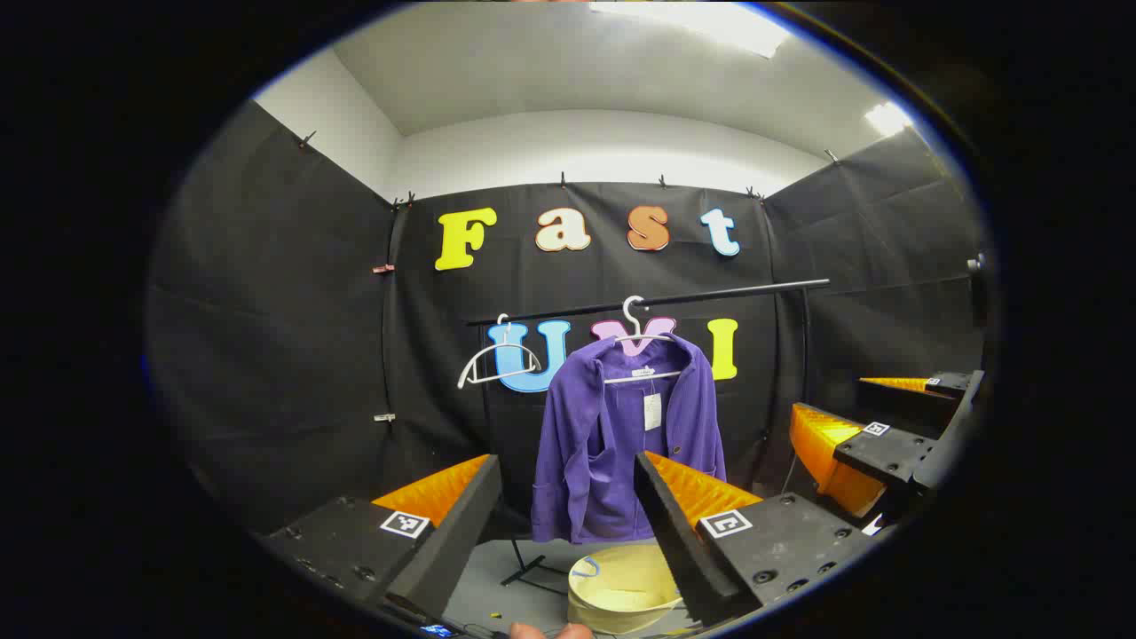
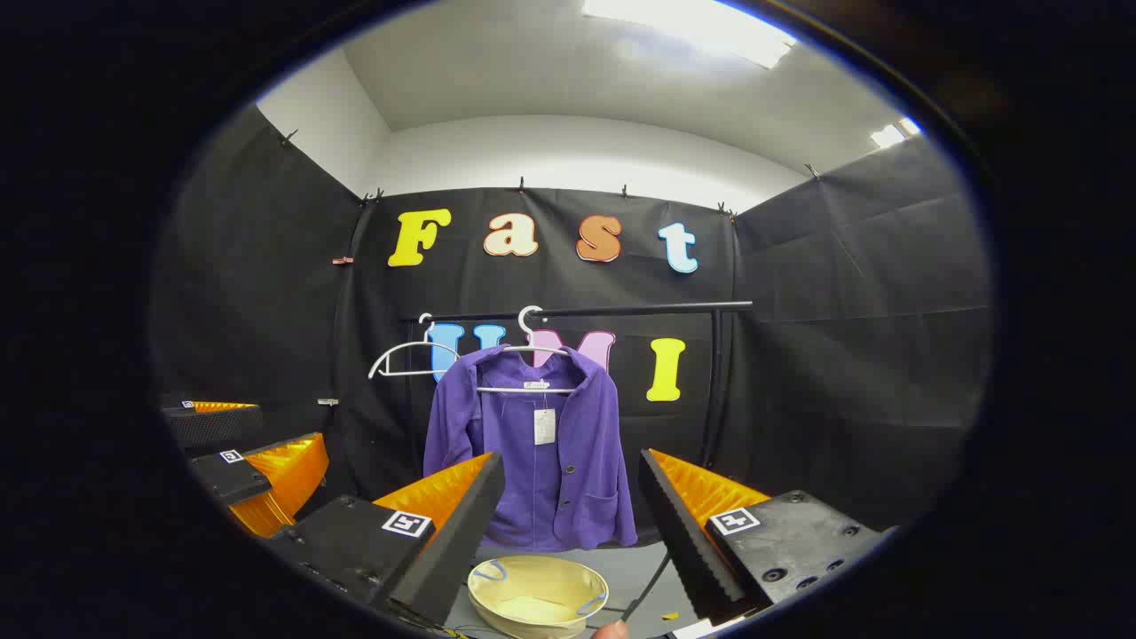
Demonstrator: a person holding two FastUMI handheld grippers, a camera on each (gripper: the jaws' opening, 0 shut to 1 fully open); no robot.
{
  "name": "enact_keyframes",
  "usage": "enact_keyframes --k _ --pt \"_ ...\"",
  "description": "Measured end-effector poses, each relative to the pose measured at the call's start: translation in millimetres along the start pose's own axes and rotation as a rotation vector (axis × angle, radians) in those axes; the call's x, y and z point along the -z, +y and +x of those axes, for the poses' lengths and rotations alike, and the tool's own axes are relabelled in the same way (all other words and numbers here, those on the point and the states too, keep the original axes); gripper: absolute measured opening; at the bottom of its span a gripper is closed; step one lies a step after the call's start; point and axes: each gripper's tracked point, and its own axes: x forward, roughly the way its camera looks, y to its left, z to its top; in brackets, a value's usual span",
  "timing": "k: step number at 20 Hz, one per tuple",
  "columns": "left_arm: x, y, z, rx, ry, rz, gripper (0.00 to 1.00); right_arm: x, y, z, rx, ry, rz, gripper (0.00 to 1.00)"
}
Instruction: Grasp the clothes on the hanger with both hands and then place them into the laundry hamper below.
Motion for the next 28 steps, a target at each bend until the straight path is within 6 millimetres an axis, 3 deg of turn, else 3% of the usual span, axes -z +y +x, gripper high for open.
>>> enact_keyframes --k 12,18,22,28 --pt "0.2 13.6 2.4 -0.016 0.001 -0.015 0.92 0.3 4.9 5.8 0.013 0.000 -0.007 0.98" --pt "-2.8 10.0 19.1 -0.004 -0.001 -0.014 0.95 2.9 10.2 16.3 -0.008 0.004 0.006 0.98" --pt "-12.5 7.0 49.2 0.008 -0.021 -0.004 0.95 -6.1 -1.7 49.3 -0.001 -0.012 0.017 0.97" --pt "-23.5 -12.4 133.2 0.016 -0.020 -0.004 0.92 -11.4 -19.6 136.7 0.015 -0.034 0.035 0.98"
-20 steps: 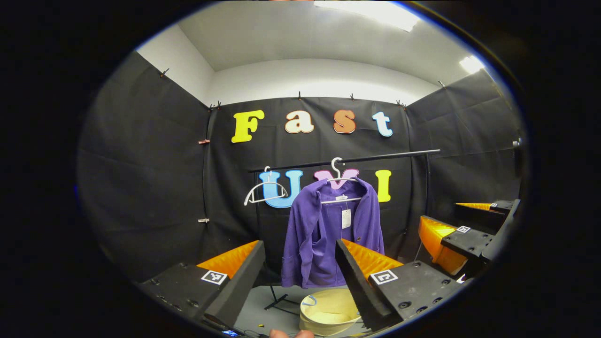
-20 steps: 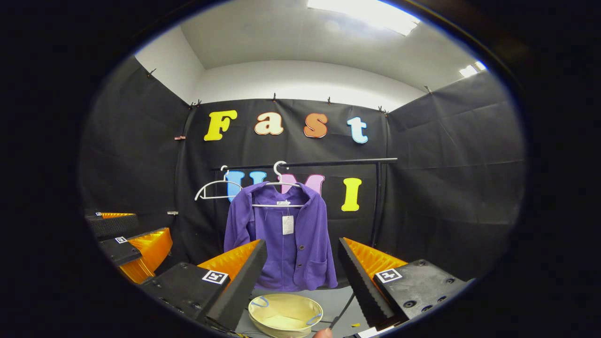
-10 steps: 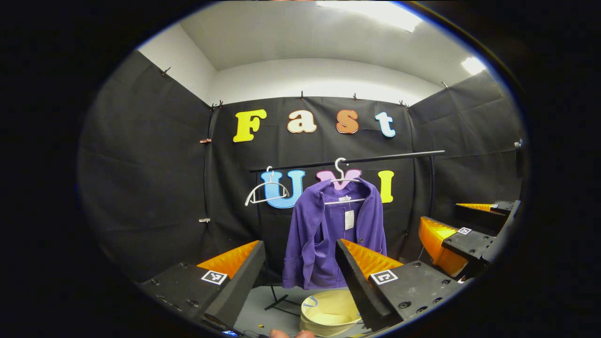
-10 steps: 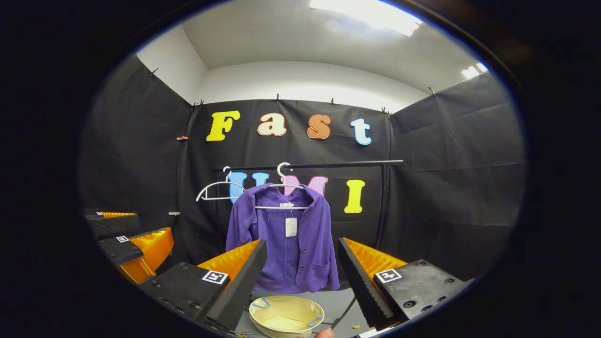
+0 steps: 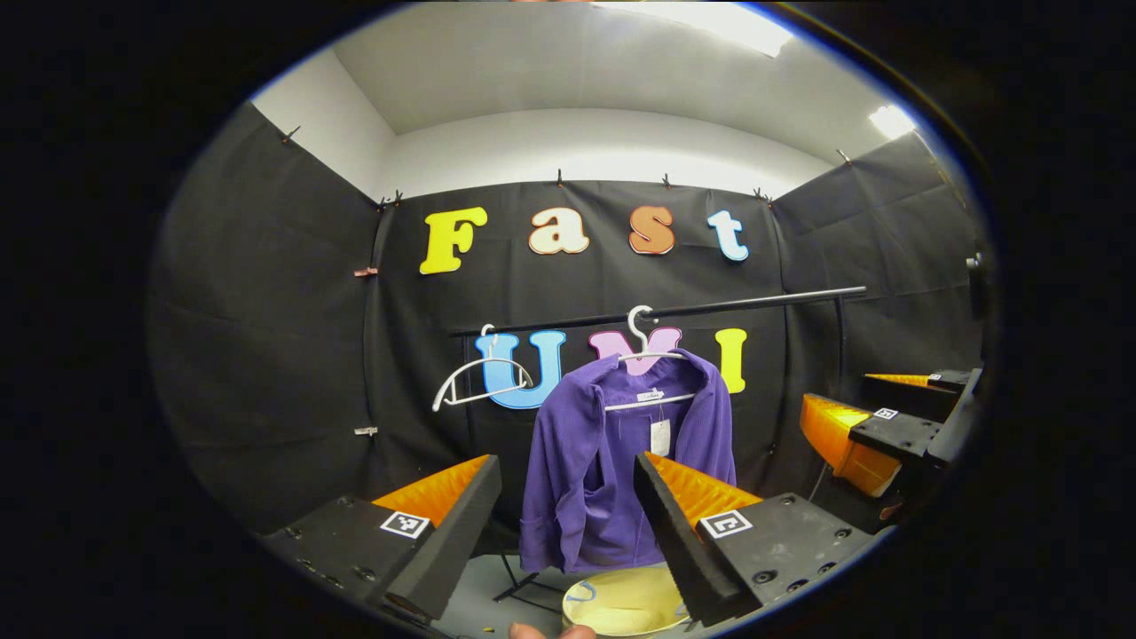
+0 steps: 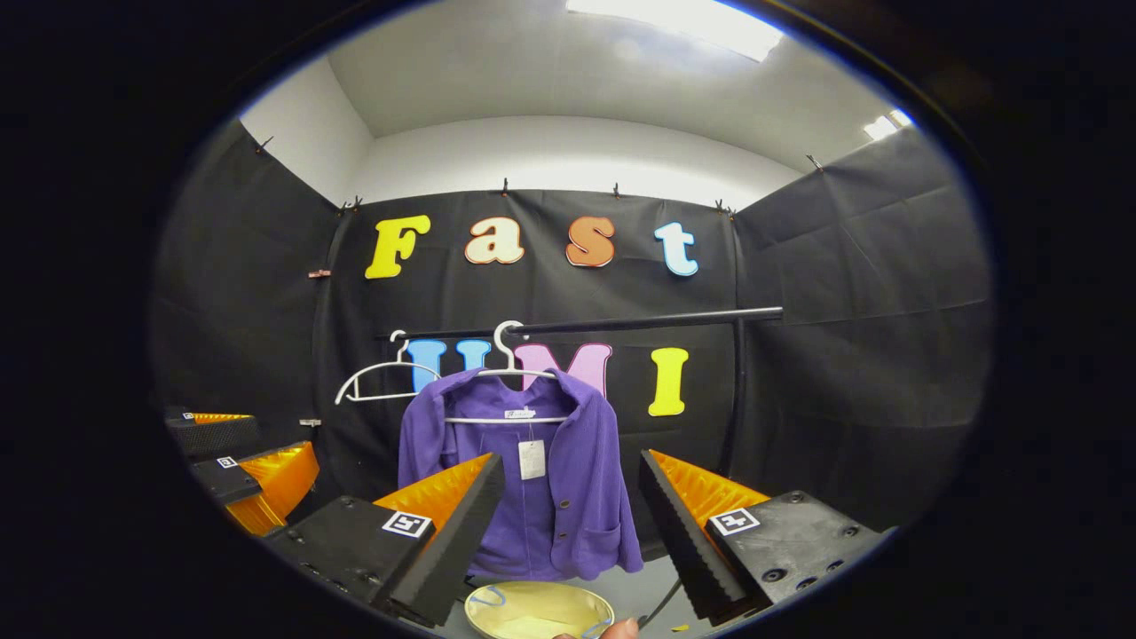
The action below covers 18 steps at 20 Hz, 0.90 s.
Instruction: Grasp the clothes on the hanger with both hands and then place them into the laundry hamper below.
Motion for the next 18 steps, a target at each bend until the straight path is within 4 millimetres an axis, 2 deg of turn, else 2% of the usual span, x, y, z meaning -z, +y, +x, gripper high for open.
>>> enact_keyframes --k 3,5,6,10,14,17,18 --pt "0.0 -10.5 43.1 0.006 0.002 -0.010 0.95 9.7 2.2 44.3 -0.030 0.011 0.000 0.97" --pt "2.1 -12.8 70.3 -0.004 0.001 -0.003 0.92 14.4 3.2 73.6 -0.050 0.010 0.005 0.98" --pt "4.5 -14.3 84.7 -0.010 0.002 0.003 0.95 16.0 3.0 87.6 -0.055 0.007 0.009 0.98" --pt "16.0 -19.2 140.5 -0.031 0.012 0.015 0.92 32.9 3.7 141.4 -0.070 0.009 0.031 0.98" --pt "29.5 -18.3 193.8 -0.066 0.022 0.012 0.95 55.7 3.8 193.6 -0.084 0.025 0.044 0.96" --pt "39.6 -15.5 227.3 -0.099 0.033 0.017 0.97 69.4 2.6 227.8 -0.084 0.025 0.056 0.98" --pt "43.8 -14.2 237.2 -0.108 0.035 0.024 0.95 73.3 2.0 238.2 -0.085 0.022 0.053 0.98"
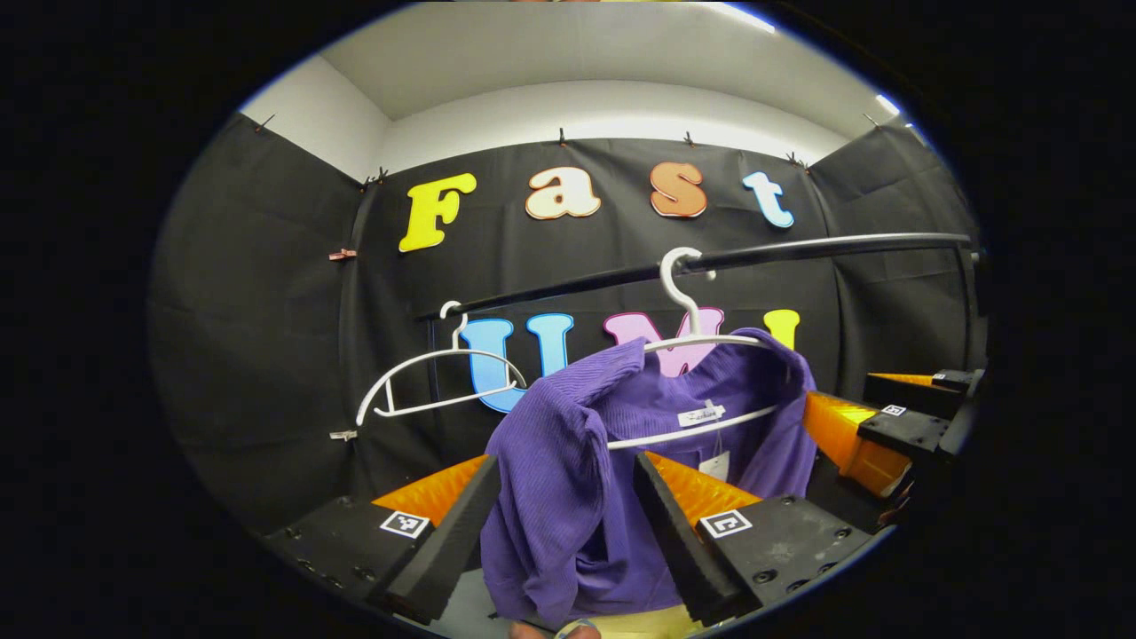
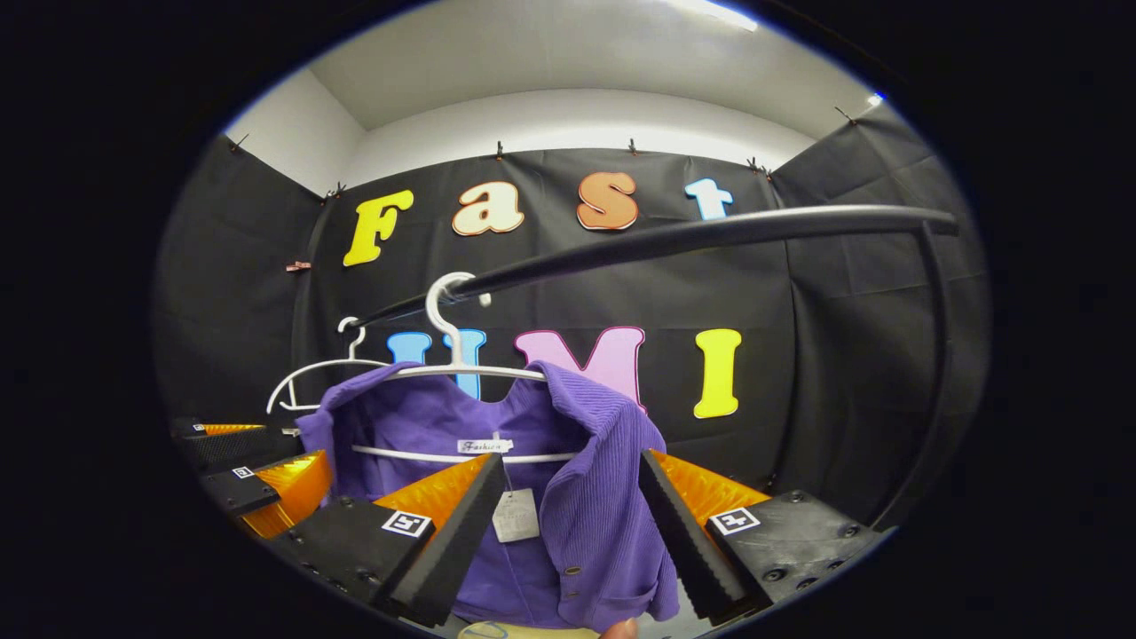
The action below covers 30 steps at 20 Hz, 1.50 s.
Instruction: Grasp the clothes on the hanger with both hands and then place them into the laundry hamper below.
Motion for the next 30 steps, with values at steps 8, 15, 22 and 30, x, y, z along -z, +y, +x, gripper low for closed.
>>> enact_keyframes --k 8,15,22,30 --pt "22.8 2.1 44.5 -0.039 0.012 0.053 0.95 41.0 2.7 49.2 -0.002 0.050 0.017 0.93" --pt "21.8 17.1 59.5 -0.078 -0.009 0.068 0.55 71.4 2.8 68.6 -0.014 0.122 0.069 0.33" --pt "28.9 17.4 68.0 -0.025 0.026 0.033 0.07 50.3 -1.0 65.2 -0.030 0.030 -0.022 0.08" --pt "14.5 37.2 66.8 -0.011 0.028 0.034 0.05 0.8 -63.2 60.9 0.142 -0.114 -0.163 0.04"
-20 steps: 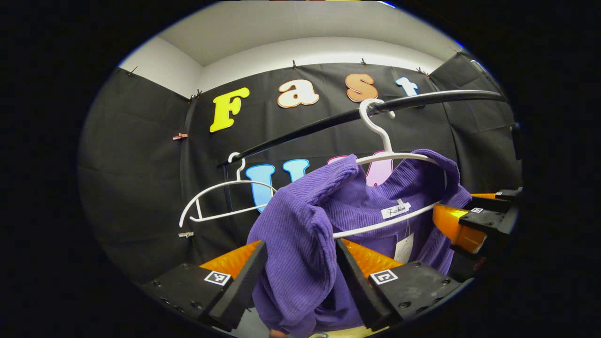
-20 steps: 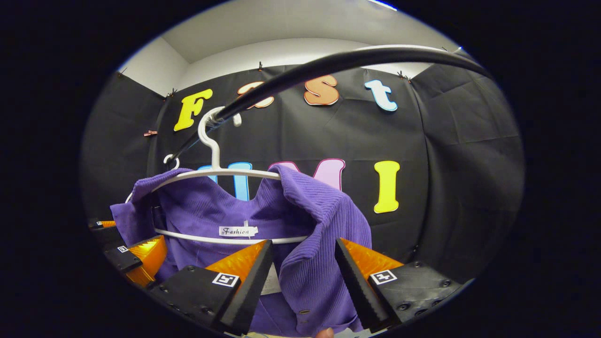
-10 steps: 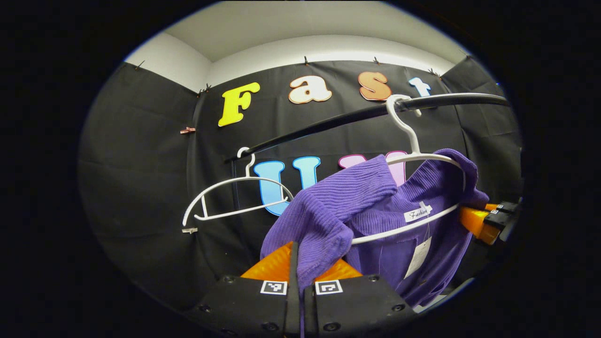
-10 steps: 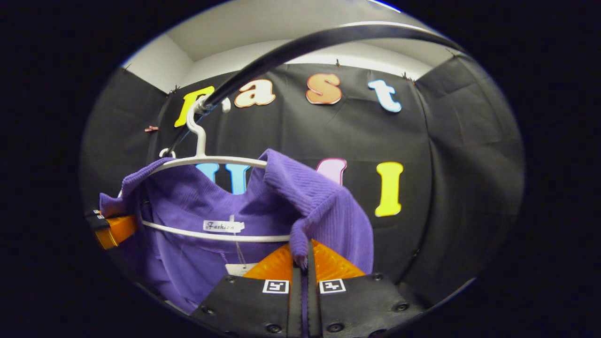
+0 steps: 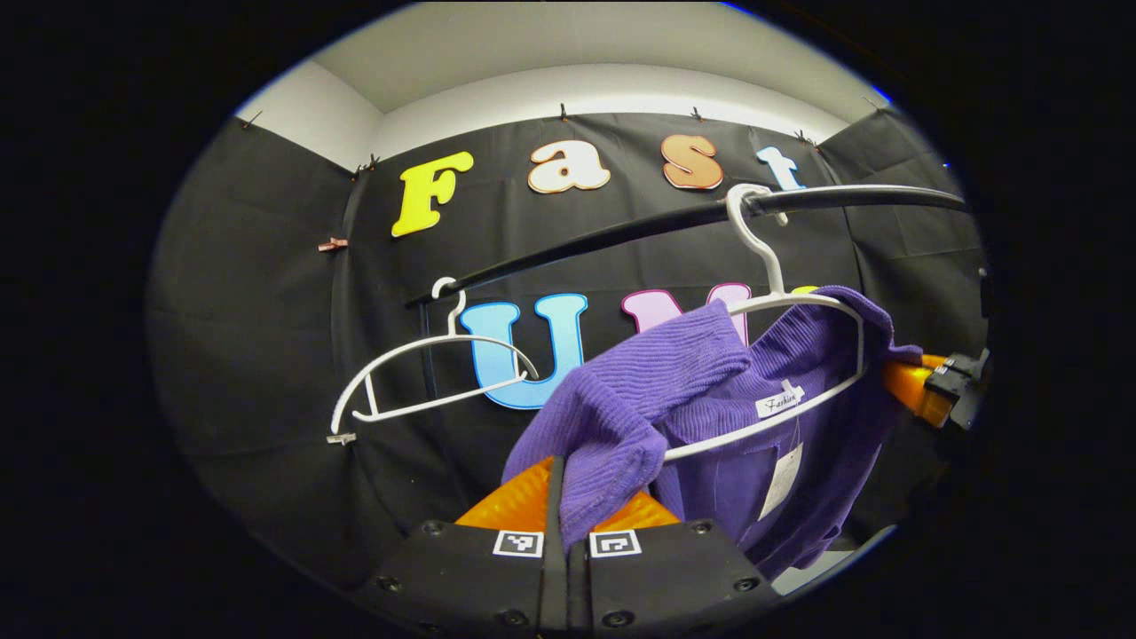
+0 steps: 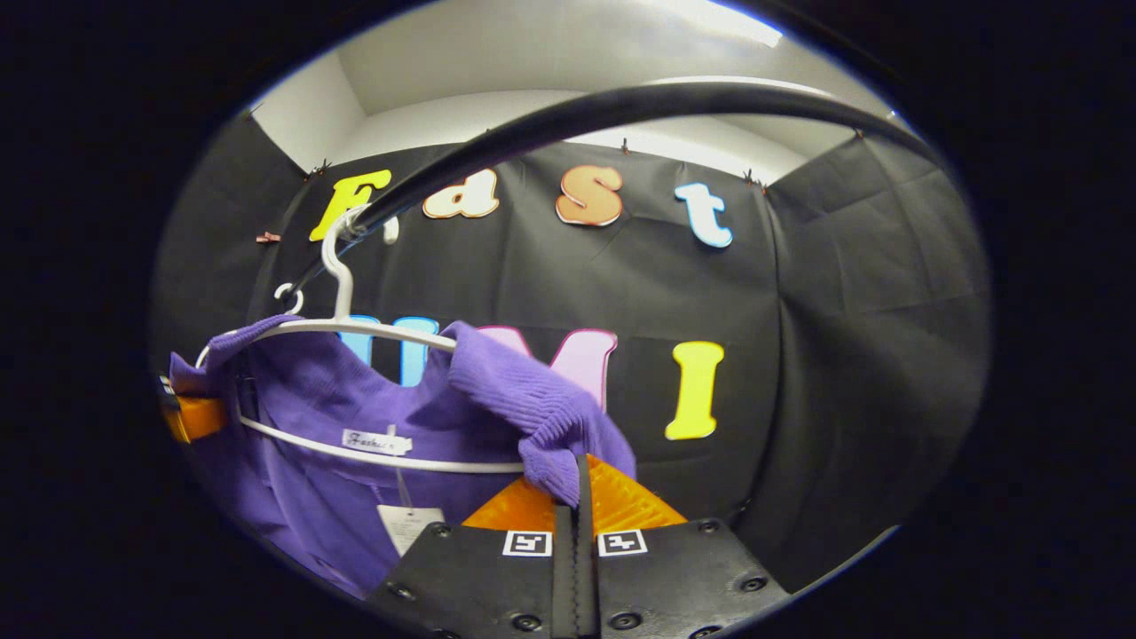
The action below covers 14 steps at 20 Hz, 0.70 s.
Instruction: Grasp the clothes on the hanger with both hands and then place them into the laundry hamper below.
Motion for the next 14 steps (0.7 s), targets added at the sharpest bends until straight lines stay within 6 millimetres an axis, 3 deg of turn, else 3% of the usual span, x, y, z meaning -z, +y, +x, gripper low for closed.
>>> enact_keyframes --k 3,10,14 --pt "-17.2 14.7 -1.9 -0.016 -0.017 0.001 0.05 -24.8 -33.2 4.8 0.083 -0.091 -0.094 0.04" --pt "-40.0 34.0 16.4 -0.022 -0.013 0.009 0.05 -16.1 -65.8 24.8 0.173 -0.092 -0.128 0.04" --pt "-33.6 34.7 34.9 -0.018 0.023 -0.054 0.05 27.8 -66.3 45.1 0.194 -0.013 -0.122 0.04"
